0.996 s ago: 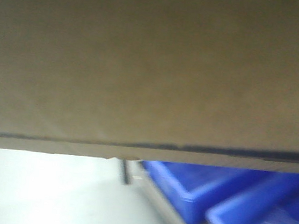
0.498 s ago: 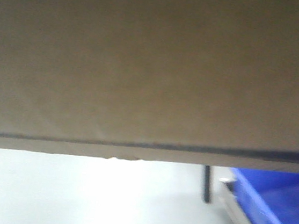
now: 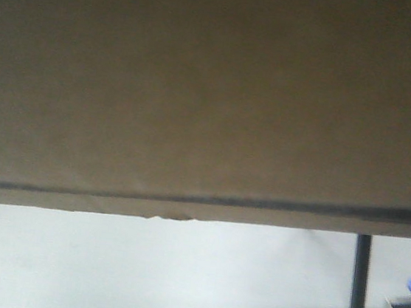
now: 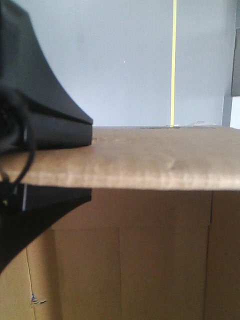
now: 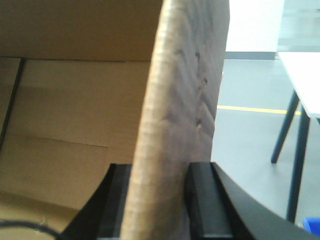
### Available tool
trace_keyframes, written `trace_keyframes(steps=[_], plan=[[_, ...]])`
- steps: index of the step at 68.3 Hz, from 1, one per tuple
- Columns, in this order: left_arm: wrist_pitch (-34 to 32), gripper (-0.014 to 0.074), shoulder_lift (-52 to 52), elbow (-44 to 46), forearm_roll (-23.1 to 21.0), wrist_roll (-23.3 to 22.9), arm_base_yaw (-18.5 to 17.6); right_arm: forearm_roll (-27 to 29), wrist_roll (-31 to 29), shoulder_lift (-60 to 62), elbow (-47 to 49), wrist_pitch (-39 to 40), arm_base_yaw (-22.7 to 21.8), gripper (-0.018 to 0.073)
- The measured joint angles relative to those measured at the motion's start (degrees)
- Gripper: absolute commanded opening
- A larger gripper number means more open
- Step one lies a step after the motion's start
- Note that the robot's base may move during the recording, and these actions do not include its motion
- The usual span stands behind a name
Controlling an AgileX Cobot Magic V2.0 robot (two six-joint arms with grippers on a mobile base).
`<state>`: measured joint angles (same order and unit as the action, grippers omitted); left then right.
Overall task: Grab box from left shelf to table start
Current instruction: 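Hold the box with both grippers while the base turns away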
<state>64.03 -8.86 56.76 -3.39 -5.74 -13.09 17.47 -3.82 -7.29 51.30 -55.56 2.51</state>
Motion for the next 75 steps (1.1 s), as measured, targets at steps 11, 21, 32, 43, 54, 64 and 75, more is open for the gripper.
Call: trace_keyframes(steps=[11, 21, 32, 43, 54, 64, 75], plan=[[0.0, -0.0092, 0.0, 0.0, 0.0, 0.0, 0.0, 0.0, 0.0, 0.0, 0.0, 0.0, 0.0, 0.0060], [0.0, -0.0092, 0.0, 0.0, 0.0, 0.0, 0.0, 0.0, 0.0, 0.0, 0.0, 0.0, 0.0, 0.0060], [0.0, -0.0092, 0.0, 0.0, 0.0, 0.0, 0.0, 0.0, 0.0, 0.0, 0.0, 0.0, 0.0, 0.0060], [0.0, -0.0092, 0.0, 0.0, 0.0, 0.0, 0.0, 0.0, 0.0, 0.0, 0.0, 0.0, 0.0, 0.0060], [0.0, -0.0092, 0.0, 0.0, 0.0, 0.0, 0.0, 0.0, 0.0, 0.0, 0.0, 0.0, 0.0, 0.0060], [0.0, -0.0092, 0.0, 0.0, 0.0, 0.0, 0.0, 0.0, 0.0, 0.0, 0.0, 0.0, 0.0, 0.0060], [0.0, -0.0092, 0.0, 0.0, 0.0, 0.0, 0.0, 0.0, 0.0, 0.0, 0.0, 0.0, 0.0, 0.0060]])
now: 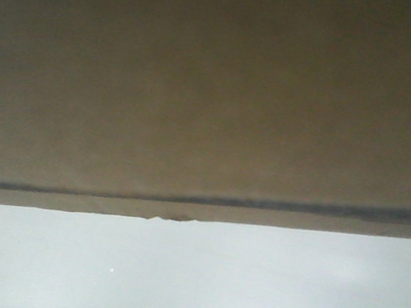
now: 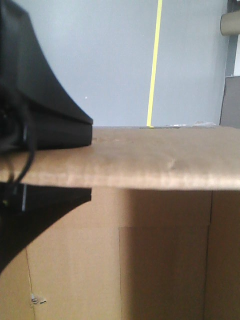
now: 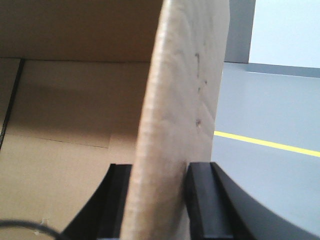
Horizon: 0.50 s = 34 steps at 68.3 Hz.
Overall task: Grab box from left shelf to table start
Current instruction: 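Hold the box with both grippers while the base turns away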
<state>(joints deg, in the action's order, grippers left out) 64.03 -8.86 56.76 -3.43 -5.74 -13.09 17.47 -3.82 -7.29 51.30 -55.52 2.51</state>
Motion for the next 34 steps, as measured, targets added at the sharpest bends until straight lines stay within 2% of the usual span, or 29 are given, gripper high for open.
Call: trace_keyframes(steps=[34], plan=[[0.0, -0.0092, 0.0, 0.0, 0.0, 0.0, 0.0, 0.0, 0.0, 0.0, 0.0, 0.1, 0.0, 0.0060]])
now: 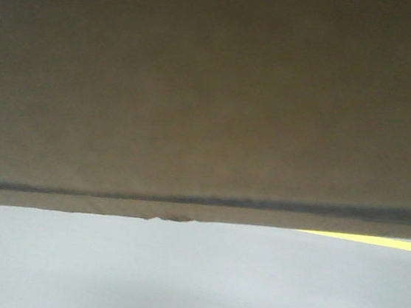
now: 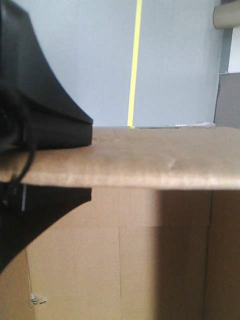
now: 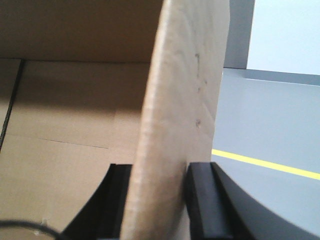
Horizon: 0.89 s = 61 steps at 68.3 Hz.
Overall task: Grab box from left shelf to table start
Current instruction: 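Hold the box with both grippers while the base turns away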
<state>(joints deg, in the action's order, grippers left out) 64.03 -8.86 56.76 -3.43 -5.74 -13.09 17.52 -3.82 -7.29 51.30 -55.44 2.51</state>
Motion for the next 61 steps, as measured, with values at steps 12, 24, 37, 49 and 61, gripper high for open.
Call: trace_keyframes(steps=[12, 24, 37, 49, 61], plan=[[0.0, -0.0092, 0.0, 0.0, 0.0, 0.0, 0.0, 0.0, 0.0, 0.0, 0.0, 0.0, 0.0, 0.0060], [0.0, -0.0092, 0.0, 0.0, 0.0, 0.0, 0.0, 0.0, 0.0, 0.0, 0.0, 0.0, 0.0, 0.0060], [0.0, -0.0092, 0.0, 0.0, 0.0, 0.0, 0.0, 0.0, 0.0, 0.0, 0.0, 0.0, 0.0, 0.0060], [0.0, -0.0092, 0.0, 0.0, 0.0, 0.0, 0.0, 0.0, 0.0, 0.0, 0.0, 0.0, 0.0, 0.0060], [0.0, -0.0092, 0.0, 0.0, 0.0, 0.0, 0.0, 0.0, 0.0, 0.0, 0.0, 0.0, 0.0, 0.0060]])
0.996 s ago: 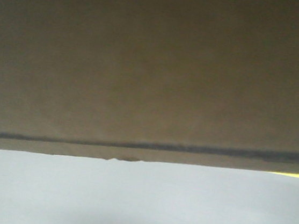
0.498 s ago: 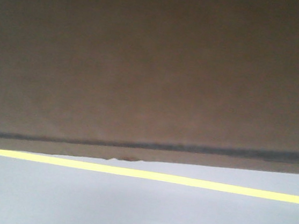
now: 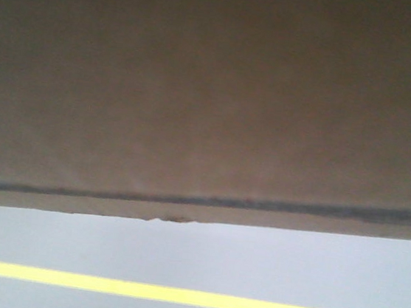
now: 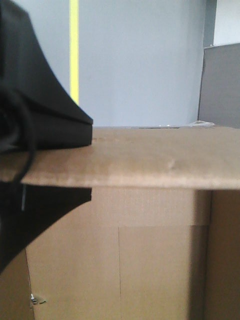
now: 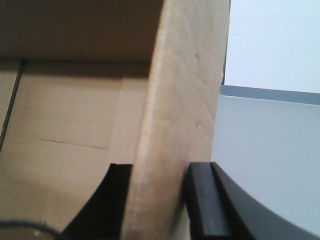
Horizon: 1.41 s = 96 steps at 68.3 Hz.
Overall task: Grab box from left shelf to table start
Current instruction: 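Hold the box with both grippers while the base turns away, then carry the box with both grippers while driving toward the white table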
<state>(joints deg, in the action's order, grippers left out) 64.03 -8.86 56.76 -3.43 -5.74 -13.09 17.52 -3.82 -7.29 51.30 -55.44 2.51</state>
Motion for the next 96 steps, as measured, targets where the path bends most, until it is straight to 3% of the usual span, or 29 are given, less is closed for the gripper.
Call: trace_keyframes(steps=[96], plan=[[0.0, -0.0092, 0.0, 0.0, 0.0, 0.0, 0.0, 0.1, 0.0, 0.0, 0.0, 0.1, 0.0, 0.0060]])
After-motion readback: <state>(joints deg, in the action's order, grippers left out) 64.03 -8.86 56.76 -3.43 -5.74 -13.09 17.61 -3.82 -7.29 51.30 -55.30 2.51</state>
